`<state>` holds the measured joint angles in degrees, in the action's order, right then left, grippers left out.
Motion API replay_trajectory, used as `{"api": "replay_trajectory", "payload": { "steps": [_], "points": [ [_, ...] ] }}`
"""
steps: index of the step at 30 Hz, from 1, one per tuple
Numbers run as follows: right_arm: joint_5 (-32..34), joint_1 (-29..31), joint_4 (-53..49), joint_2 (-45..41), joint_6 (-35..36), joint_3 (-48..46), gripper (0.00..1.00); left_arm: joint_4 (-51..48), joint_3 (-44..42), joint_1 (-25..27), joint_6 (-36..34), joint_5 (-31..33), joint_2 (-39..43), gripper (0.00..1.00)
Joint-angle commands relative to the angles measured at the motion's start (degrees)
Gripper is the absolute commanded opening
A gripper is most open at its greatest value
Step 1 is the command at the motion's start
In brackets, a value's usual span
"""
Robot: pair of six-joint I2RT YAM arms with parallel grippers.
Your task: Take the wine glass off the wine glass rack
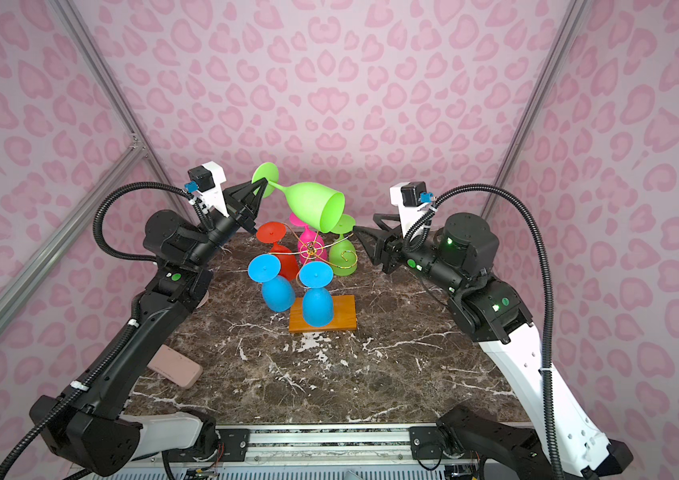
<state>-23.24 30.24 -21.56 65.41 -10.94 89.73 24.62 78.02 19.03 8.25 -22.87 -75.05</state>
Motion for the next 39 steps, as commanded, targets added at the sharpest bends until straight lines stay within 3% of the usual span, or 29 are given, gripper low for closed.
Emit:
{"api": "replay_trajectory", "payload": {
  "steps": [1, 18, 32, 37, 39],
  "points": [
    [-5.0, -0.1, 5.8, 1.4, -3.2, 0.3, 0.56, 2.8, -0.1, -0.1, 2.4, -1.7, 0.3, 0.03],
    [-6.7, -0.1, 13.9, 12.1, -7.9, 5.4, 0.45, 2.8, 0.3, -0.1, 7.5, -7.6, 0.4, 0.03],
    [-8.3, 0.7, 18.1, 14.8, -11.9, 5.3, 0.15, 2.8, 0.2, -0.1, 9.6, -6.0, -0.1, 0.03],
    [-7.8, 0.8, 18.5, 14.6, -12.8, 4.9, 0.0, 2.7, -0.1, -0.1, 10.1, -4.8, 0.2, 0.08],
    [-7.4, 1.0, 18.8, 14.3, -13.7, 4.4, 0.0, 2.7, -0.3, -0.1, 10.2, -4.3, 0.4, 0.13]
  ]
}}
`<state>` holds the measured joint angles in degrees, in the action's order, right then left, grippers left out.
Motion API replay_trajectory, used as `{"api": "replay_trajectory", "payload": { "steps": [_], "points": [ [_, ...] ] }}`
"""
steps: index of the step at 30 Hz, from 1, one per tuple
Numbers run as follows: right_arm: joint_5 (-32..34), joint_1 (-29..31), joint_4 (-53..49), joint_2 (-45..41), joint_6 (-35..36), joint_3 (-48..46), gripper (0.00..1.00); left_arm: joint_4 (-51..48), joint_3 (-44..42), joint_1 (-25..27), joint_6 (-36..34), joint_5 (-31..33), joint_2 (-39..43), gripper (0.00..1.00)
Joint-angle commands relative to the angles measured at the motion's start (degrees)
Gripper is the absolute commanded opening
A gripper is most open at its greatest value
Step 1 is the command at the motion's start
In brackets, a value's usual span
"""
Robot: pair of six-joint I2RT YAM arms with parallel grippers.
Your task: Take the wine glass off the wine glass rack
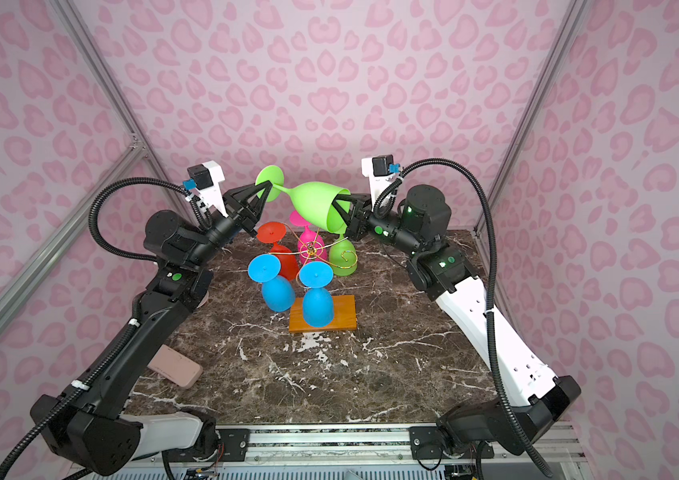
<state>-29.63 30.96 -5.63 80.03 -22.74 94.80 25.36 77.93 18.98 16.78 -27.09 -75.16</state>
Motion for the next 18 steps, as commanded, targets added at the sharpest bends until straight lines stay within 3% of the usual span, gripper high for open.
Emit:
{"api": "replay_trajectory", "payload": {
  "steps": [1, 11, 18],
  "points": [
    [-0.9, 0.3, 3.0, -0.5, -2.0, -0.8, 0.0, 2.0, -0.3, 0.0, 1.7, 0.1, 0.7, 0.16],
    [3.1, -0.4, -1.3, -4.7, 0.8, 0.2, 0.0, 1.6, -2.7, -0.1, -0.4, 5.9, 2.9, 0.73],
    [4.5, -9.4, -10.3, -6.8, 3.2, 4.1, 0.0, -0.5, -5.4, -0.4, -6.6, 12.5, 7.9, 0.85]
  ]
}}
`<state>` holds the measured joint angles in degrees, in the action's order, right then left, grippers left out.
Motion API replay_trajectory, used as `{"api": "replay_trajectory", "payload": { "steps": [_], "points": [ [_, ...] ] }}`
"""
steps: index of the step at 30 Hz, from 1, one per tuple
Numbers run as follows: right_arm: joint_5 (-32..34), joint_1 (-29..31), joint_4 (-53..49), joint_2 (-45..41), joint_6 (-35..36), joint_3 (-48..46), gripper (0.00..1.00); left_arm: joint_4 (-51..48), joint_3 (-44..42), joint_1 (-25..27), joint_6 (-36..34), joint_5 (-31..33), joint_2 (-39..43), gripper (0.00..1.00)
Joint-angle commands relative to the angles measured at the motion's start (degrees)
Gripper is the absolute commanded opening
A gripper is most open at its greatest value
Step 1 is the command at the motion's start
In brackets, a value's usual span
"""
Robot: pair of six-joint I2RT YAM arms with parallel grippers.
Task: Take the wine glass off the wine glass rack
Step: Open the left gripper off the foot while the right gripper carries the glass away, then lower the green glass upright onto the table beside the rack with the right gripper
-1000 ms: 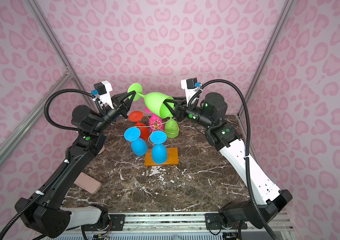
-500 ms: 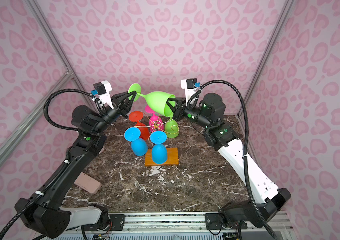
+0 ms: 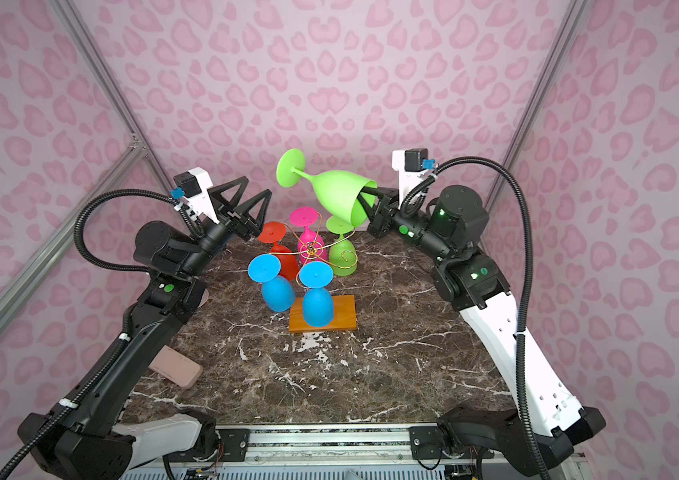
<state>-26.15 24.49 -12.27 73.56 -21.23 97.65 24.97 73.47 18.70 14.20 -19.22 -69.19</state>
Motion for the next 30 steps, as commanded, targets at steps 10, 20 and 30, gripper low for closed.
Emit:
{"api": "replay_trajectory", "payload": {
  "steps": [10, 20, 30],
  "points": [
    [5.9, -14.4, -24.6, 9.1, 9.6, 16.8, 0.0, -3.2, -9.5, -3.4, -10.6, 19.8, 13.4, 0.98],
    [18.5, -14.8, -44.0, 30.1, 18.6, 35.9, 0.0, -1.2, -21.8, -8.2, -11.1, 30.7, 19.2, 0.97],
    [26.7, -14.0, -59.1, 46.1, 22.4, 49.2, 0.0, -1.2, -28.1, -11.5, -10.0, 30.8, 22.4, 0.97]
  ]
}}
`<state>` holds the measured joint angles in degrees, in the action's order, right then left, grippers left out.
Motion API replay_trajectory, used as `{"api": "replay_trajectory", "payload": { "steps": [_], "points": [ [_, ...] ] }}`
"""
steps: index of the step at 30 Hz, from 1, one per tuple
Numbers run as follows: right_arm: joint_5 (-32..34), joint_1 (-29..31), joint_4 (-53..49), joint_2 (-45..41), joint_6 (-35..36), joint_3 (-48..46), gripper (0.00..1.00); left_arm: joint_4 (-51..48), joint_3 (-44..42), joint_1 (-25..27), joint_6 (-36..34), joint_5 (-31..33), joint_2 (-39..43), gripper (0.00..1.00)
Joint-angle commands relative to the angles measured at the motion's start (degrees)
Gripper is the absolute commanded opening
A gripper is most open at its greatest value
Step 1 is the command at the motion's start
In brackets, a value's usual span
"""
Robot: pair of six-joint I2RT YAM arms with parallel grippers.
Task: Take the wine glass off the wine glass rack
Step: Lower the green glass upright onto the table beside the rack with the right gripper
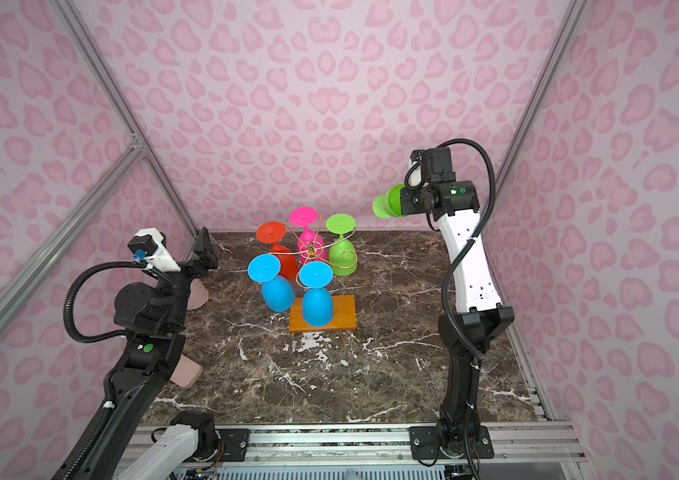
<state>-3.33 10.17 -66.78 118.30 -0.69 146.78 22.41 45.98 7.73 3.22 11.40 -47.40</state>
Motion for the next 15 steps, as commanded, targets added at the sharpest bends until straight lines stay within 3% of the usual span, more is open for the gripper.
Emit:
{"api": "replay_trajectory", "payload": {
  "steps": [1, 15],
  "points": [
    [4.4, 0.6, -5.1, 1.9, 2.1, -0.2, 0.0, 1.3, -0.8, -0.7, 1.3, 0.0, 0.6, 0.97],
    [9.3, 3.4, -8.4, 7.9, 5.1, -5.6, 0.0, -0.3, -0.7, -1.8, 2.1, -3.6, 0.1, 0.97]
  ]
}}
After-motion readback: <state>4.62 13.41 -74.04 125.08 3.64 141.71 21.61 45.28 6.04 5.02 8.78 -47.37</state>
